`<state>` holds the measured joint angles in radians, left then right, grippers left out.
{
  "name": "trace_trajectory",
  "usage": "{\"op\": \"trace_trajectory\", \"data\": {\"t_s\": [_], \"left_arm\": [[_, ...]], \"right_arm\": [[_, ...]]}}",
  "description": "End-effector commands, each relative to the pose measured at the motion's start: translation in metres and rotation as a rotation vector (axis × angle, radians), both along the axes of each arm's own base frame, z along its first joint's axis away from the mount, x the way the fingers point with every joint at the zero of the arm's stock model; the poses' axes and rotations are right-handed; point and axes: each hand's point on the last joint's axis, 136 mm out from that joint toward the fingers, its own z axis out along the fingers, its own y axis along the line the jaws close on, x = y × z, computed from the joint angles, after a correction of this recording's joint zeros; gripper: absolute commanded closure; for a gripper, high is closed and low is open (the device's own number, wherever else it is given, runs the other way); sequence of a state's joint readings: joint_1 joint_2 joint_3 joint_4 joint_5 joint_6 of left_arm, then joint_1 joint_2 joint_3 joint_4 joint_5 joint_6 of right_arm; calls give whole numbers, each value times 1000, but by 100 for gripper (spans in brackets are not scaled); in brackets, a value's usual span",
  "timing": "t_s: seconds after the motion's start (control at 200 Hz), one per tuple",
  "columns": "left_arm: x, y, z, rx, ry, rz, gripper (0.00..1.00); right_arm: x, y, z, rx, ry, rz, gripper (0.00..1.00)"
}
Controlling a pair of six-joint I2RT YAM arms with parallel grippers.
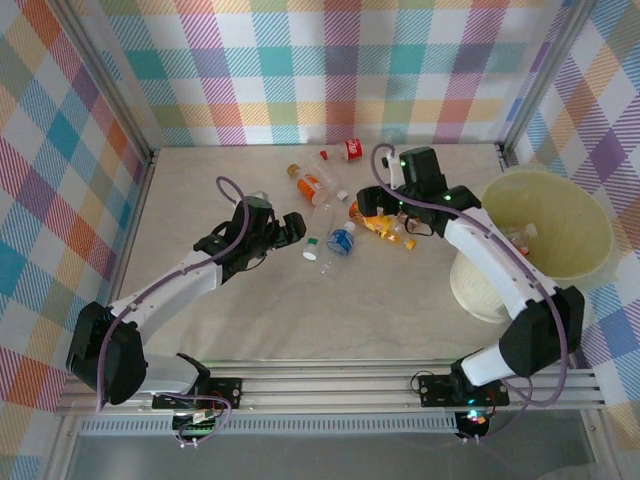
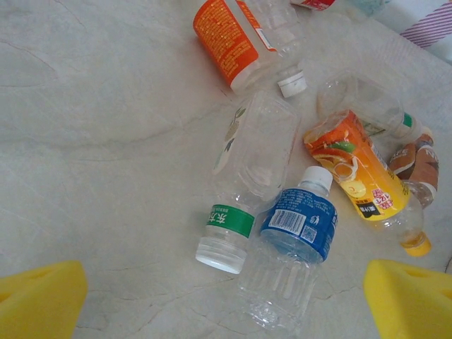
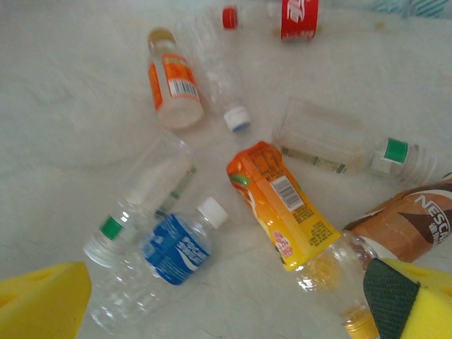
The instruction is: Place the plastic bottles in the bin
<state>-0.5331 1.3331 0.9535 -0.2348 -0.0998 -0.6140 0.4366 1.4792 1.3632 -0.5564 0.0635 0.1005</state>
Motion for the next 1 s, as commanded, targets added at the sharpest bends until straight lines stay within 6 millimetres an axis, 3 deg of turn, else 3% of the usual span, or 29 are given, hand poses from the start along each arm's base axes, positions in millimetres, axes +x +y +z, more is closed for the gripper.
{"op": "trace_trajectory", "data": {"t_s": [0.0,0.205,0.4,0.505,0.735,0.995], "left_arm": [[-1,10,4,5,-9,30,0],[-3,12,2,8,1,36,0],[-4,16,4,17,-5,50,0],[-4,17,6,18,-11,54,0],[-10,24,-2,49,21,61,0],[-9,17,-4,40,25,29,0]], "right_arm": [[-1,2,-35,-132,52,110,0],[21,1,-85,-315,126,200,3],[42,7,-121,-431,189,300,21],[56,3,-139,-504,209,307,24],[73,12,-158,-542,246,359,26],[83,15,-182,-575,320,388,28]]}}
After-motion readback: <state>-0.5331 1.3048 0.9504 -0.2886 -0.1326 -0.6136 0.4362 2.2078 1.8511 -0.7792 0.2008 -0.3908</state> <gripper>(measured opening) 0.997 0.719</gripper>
